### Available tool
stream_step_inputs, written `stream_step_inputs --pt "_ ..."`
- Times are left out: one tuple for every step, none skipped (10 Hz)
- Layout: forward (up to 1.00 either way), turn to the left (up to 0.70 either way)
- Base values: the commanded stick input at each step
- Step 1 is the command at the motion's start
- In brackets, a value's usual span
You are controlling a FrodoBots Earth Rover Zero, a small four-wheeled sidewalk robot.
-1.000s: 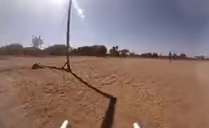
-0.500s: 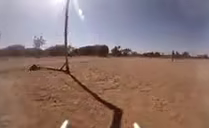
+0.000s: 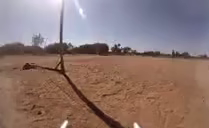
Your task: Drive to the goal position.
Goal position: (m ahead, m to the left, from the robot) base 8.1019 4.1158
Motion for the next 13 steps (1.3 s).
stream_step_inputs --pt "0.7 0.0" --pt "0.7 0.0" --pt "0.7 0.0" --pt "0.7 0.0" --pt "0.7 0.0" --pt "0.7 0.0" --pt "0.7 0.0" --pt "0.7 0.0" --pt "0.7 0.0" --pt "0.7 0.0" --pt "0.7 0.0" --pt "0.7 0.0" --pt "0.7 0.0"
